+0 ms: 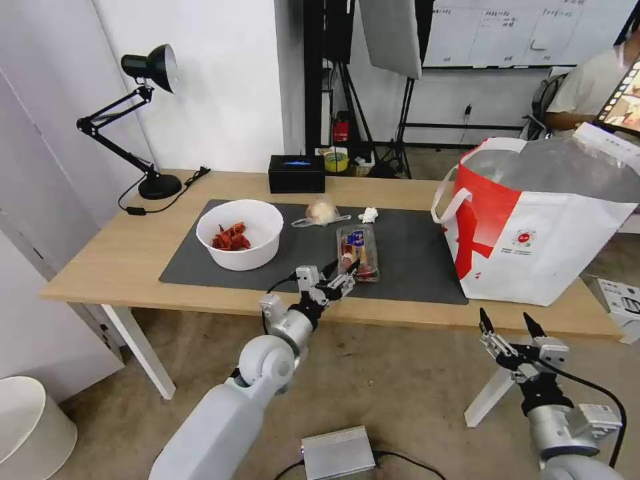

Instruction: Pick up the trash from the table and place it into the takeout bag.

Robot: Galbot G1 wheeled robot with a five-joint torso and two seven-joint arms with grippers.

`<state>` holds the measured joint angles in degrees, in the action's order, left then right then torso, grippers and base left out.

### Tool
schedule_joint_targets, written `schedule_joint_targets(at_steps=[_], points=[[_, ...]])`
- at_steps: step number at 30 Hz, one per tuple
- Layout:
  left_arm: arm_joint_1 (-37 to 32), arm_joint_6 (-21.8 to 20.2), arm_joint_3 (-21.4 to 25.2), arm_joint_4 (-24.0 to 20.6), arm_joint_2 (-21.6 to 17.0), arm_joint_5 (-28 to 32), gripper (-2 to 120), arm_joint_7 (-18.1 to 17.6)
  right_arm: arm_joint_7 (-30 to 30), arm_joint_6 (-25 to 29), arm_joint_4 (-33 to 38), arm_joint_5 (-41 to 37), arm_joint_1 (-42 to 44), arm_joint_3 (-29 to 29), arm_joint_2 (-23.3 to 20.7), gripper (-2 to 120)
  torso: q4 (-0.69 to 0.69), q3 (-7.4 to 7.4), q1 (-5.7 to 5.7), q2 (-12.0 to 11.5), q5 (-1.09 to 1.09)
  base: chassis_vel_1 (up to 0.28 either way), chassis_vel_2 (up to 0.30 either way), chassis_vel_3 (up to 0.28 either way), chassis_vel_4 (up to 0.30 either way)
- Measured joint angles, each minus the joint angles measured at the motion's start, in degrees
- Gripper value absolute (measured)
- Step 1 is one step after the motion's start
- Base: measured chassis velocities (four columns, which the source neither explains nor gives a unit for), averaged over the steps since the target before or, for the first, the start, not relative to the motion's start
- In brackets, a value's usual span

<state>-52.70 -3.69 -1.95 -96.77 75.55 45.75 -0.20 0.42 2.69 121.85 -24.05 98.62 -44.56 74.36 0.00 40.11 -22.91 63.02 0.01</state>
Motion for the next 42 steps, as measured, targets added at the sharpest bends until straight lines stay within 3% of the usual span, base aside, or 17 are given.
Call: schedule_joint_targets(at_steps=[6,10,12,18,28,32,37,42], points=[[1.91,0.35,-1.09,2.05,0.94,-3.40,47,-0.59,-0.51,-0.35,0.91,-2.72,-0.88,0.98,-0.36,82,0.00,0.00,-0.01,0.00,-0.01,0.000,0.000,0.000,0.000],[3.77,0.40,-2.23,4.27,1.09,-7.40,27,-0.77,-0.92,-1.22,1.28,-6.94,-2.81,2.08,-1.62,82,0.00,0.00,-0.01,0.00,-0.01,0.000,0.000,0.000,0.000],[3.88,0.41,-2.26,4.45,1.09,-7.79,25,-0.78,-0.92,-1.36,1.32,-7.49,-3.01,2.18,-1.80,82,0.00,0.00,0.00,0.00,0.00,0.000,0.000,0.000,0.000],[4.89,1.56,-2.36,6.98,0.98,-14.27,0,-0.51,0.99,-3.87,1.98,-17.45,-7.45,4.63,-5.70,82,0.00,0.00,-0.01,0.00,-0.01,0.000,0.000,0.000,0.000],[4.91,2.80,-2.44,8.70,0.88,-19.47,0,-0.22,6.98,-8.12,0.25,-34.54,-17.00,8.37,-11.09,81,0.02,0.01,-0.01,-0.01,-0.01,0.000,0.000,0.000,0.000],[5.66,3.15,-3.41,10.25,1.00,-22.09,0,-0.19,11.47,-10.68,-4.51,-45.14,-24.93,11.50,-14.89,81,0.02,0.00,-0.01,0.00,0.01,0.000,0.000,0.000,0.000],[6.36,3.68,-4.04,11.23,1.15,-23.80,0,-0.20,13.65,-12.81,-7.28,-52.05,-29.01,12.96,-17.26,81,0.00,0.00,-0.01,0.00,0.01,0.000,0.000,0.000,0.000],[6.66,4.20,-4.25,11.91,1.16,-25.33,0,-0.11,15.71,-14.74,-9.43,-59.53,-33.58,14.89,-18.64,89,0.00,0.00,-0.01,0.00,0.00,0.000,0.000,0.000,0.000]])
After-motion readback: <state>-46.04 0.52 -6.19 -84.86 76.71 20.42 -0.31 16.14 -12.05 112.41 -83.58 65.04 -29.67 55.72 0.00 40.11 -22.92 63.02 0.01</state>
